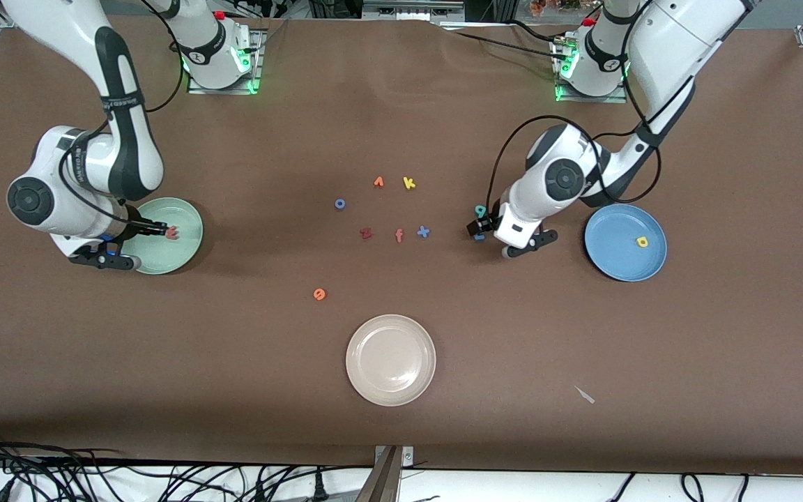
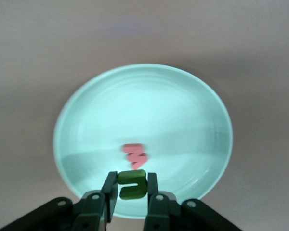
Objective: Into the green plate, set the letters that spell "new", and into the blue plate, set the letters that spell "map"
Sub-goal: 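Grasp the blue m with the left gripper while the right gripper reaches the 6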
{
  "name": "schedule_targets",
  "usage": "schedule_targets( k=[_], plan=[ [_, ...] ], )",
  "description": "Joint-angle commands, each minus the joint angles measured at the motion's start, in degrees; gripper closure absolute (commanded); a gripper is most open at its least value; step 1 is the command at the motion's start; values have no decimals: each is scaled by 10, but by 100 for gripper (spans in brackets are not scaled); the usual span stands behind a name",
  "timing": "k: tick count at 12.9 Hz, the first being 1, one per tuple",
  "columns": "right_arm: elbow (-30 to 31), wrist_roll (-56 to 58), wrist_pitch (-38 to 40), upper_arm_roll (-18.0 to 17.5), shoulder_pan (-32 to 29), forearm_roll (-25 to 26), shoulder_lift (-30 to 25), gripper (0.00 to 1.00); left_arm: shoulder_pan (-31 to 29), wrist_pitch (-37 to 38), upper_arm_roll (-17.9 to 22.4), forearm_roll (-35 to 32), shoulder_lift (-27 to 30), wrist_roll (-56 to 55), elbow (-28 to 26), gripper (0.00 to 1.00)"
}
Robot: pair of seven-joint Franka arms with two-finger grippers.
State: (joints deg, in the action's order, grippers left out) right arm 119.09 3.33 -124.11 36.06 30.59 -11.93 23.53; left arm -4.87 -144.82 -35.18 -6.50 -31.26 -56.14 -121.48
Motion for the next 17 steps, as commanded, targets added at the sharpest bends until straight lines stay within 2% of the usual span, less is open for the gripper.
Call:
schedule_targets(
  k=[1, 2, 4, 6, 8, 11, 13, 15, 17],
  plan=[
    [-11, 8, 1, -5, -13, -49, 20, 0, 31, -3, 24, -76, -30, -53, 33, 14],
    [-22, 14, 16, -5, -12, -49, 18, 0, 39, -4, 32, -108, -41, -79, 43, 14],
    [-85, 13, 111, -5, -18, -48, 29, 0, 43, -3, 33, -155, -55, -113, 50, 14],
    [-149, 6, 184, -6, -13, -47, 39, 0, 43, -3, 33, -159, -59, -115, 65, 16],
    [-164, -10, 169, -12, 3, -62, 46, 0, 48, -3, 33, -159, -73, -123, 81, 18],
    [-166, -45, 129, -12, 27, -112, 50, 0, 57, 4, 33, -159, -73, -124, 78, 22],
    [-183, -124, 74, -25, 58, -122, 85, 0, 57, 7, 33, -159, -73, -123, 75, 25],
    [-226, -217, 54, -51, 84, -122, 133, 0, 56, 18, 33, -159, -73, -122, 74, 34],
    [-270, -281, 54, -68, 93, -123, 151, 0, 56, 19, 33, -159, -73, -122, 74, 44]
  ],
)
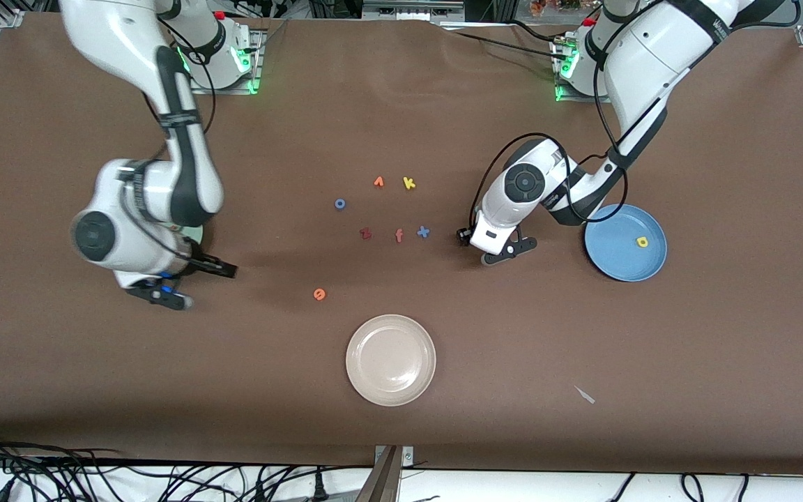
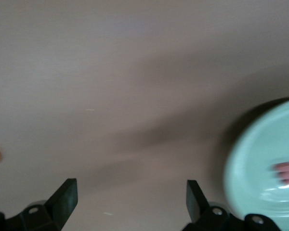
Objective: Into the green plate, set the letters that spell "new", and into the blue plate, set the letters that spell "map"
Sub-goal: 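Grasp the blue m with the left gripper while the right gripper reaches the 6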
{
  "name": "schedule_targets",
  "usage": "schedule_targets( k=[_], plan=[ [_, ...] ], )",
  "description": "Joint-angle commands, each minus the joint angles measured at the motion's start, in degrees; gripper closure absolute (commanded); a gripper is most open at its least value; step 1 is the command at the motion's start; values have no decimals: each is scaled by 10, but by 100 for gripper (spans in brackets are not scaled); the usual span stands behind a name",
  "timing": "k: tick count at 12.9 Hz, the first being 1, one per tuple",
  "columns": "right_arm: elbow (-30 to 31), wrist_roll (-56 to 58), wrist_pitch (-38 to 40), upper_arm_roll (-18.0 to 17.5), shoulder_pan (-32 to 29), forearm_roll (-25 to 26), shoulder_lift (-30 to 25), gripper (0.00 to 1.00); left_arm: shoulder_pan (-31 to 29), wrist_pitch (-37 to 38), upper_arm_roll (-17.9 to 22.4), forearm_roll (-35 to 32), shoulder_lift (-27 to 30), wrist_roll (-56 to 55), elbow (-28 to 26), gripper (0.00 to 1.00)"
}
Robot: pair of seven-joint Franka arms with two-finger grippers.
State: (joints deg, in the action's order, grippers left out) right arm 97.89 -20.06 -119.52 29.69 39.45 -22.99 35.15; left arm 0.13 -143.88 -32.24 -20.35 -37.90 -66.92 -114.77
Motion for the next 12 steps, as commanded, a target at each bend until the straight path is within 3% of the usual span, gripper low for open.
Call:
schedule_targets(
  k=[1, 5, 9, 12],
  plan=[
    [-67, -57, 8, -19, 4, -13, 44, 0, 5, 10, 4, -21, -7, -14, 7, 46],
    [-106, -53, -36, -46, 4, -49, 74, 0, 6, 12, 4, -21, -9, -15, 7, 51],
    [-168, -49, -76, -75, 3, -52, 127, 0, 6, 23, 4, -21, -9, -15, 8, 65],
    [-175, -49, -99, -88, 4, -52, 154, 0, 6, 23, 4, -21, -9, -15, 8, 78]
  ],
)
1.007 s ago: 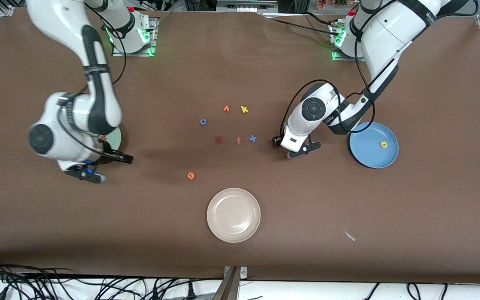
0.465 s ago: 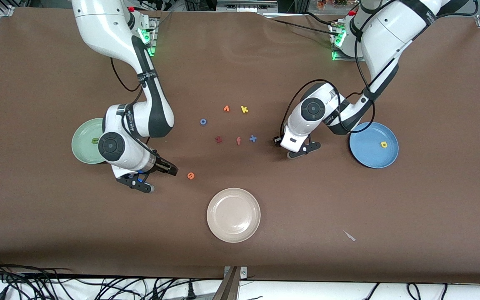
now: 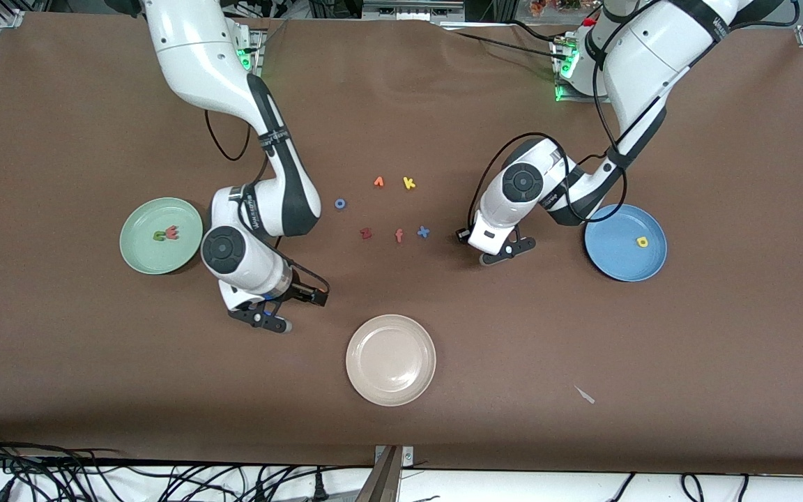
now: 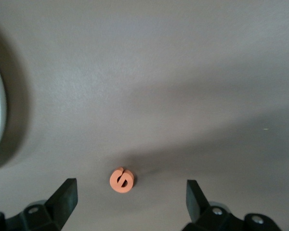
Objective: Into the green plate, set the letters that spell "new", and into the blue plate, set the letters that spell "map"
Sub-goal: 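Drop the m into the blue plate while the right gripper grasps the orange 6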
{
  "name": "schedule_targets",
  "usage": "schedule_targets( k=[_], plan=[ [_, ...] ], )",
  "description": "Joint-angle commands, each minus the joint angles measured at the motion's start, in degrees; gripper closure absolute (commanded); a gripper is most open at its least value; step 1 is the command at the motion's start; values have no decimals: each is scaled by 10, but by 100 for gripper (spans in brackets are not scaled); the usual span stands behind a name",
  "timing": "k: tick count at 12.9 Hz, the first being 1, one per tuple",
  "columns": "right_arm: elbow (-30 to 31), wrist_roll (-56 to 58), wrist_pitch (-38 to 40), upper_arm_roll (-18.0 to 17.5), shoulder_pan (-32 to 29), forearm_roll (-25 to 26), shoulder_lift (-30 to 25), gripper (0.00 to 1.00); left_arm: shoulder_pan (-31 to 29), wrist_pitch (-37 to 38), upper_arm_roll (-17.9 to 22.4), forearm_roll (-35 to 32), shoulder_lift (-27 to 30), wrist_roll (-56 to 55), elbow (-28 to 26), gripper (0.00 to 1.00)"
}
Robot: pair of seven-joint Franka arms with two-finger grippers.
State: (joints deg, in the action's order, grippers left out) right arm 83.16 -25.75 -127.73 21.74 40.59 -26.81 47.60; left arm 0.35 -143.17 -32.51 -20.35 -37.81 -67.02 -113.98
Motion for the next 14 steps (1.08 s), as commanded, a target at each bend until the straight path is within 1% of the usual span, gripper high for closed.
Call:
schedule_targets(
  k=[1, 2, 4, 6, 8, 9, 10, 12, 14],
  plan=[
    [-27, 10, -40, -18, -8, -14, 34, 0, 3, 16, 7, -21, -10, -14, 0, 78],
    [-27, 10, -46, -26, -9, -13, 39, 0, 3, 17, 7, -21, -9, -14, 0, 81],
    [-27, 10, -48, -28, -8, -13, 48, 0, 3, 21, 7, -21, -9, -14, 0, 85],
    [-27, 5, -48, -29, -6, -13, 50, 1, -3, 37, 6, -21, -3, -12, 3, 85],
    [-27, 7, -42, -29, -5, -14, 49, 11, -21, 94, 2, -19, 26, 0, 9, 85],
    [-27, 9, -38, -29, -6, -15, 46, 18, -42, 117, -8, -11, 41, 20, 9, 85],
    [-27, 8, -30, -29, -8, -15, 43, 23, -71, 135, -29, -9, 51, 39, 9, 85],
    [-27, 7, -26, -28, -5, -16, 43, 34, -152, 176, -89, -7, 53, 70, 15, 85],
    [-25, 6, -25, -28, -4, -16, 42, 38, -228, 244, -135, -7, 56, 133, 30, 85]
  ],
)
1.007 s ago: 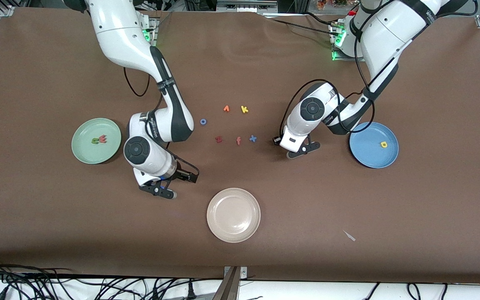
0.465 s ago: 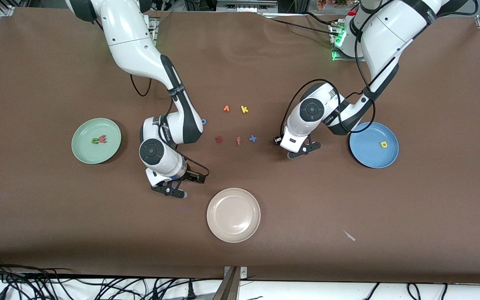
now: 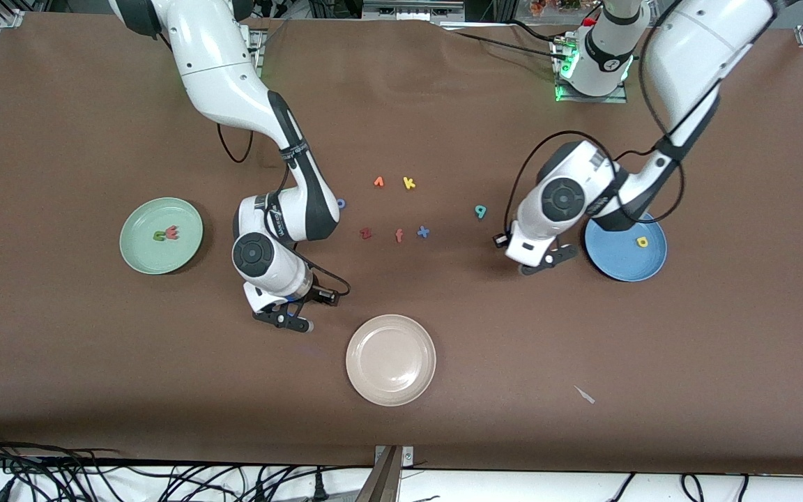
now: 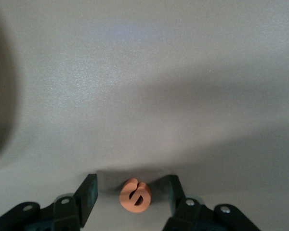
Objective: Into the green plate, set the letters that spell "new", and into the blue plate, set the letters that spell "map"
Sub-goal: 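Drop the m into the blue plate while the right gripper grasps the orange 6, then drop the 6 into the green plate while the left gripper reaches the b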
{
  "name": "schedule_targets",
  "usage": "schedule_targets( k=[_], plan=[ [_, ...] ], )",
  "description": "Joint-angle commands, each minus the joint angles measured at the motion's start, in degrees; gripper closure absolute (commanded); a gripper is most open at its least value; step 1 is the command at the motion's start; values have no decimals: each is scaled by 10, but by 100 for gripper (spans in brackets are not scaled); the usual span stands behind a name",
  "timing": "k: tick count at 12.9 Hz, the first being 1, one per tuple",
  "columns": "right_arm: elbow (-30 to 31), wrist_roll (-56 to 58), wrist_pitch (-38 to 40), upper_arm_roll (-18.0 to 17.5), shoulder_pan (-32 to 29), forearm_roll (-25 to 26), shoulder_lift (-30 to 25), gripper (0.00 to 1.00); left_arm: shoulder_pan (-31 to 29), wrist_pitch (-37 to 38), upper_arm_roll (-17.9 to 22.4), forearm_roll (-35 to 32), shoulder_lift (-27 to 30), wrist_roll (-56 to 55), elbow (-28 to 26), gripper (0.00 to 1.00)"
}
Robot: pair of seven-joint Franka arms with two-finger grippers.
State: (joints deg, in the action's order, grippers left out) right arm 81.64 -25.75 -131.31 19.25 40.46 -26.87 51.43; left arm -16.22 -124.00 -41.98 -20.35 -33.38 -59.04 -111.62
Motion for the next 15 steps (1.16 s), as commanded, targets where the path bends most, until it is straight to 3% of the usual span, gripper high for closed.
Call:
schedule_targets(
  k=[1, 4, 7, 9, 11, 13, 14, 15],
  plan=[
    [-7, 9, 11, -4, -3, -14, 3, 43, -98, 82, -54, -7, 12, 94, 10, 85],
    [-6, 11, 16, -4, -2, -14, 3, 55, -180, 104, -61, -16, 10, 217, 4, 85],
    [-4, 8, 18, -4, -1, -14, 4, 76, -246, 104, -55, -32, 4, 340, -8, 85],
    [-3, 8, 20, -4, 3, -14, 4, 90, -273, 98, -55, -85, -17, 361, -19, 85],
    [-9, 11, 77, 3, 0, -7, -11, 91, -295, 96, -56, -129, -41, 362, -26, 83],
    [-5, 18, 107, 20, -1, -5, -26, 91, -297, 96, -56, -131, -52, 362, -27, 72],
    [-1, 41, 134, 35, 0, -3, -35, 91, -297, 96, -56, -131, -55, 362, -27, 59],
    [12, 75, 168, 51, 0, -5, -51, 91, -297, 94, -56, -131, -55, 362, -27, 41]
  ],
)
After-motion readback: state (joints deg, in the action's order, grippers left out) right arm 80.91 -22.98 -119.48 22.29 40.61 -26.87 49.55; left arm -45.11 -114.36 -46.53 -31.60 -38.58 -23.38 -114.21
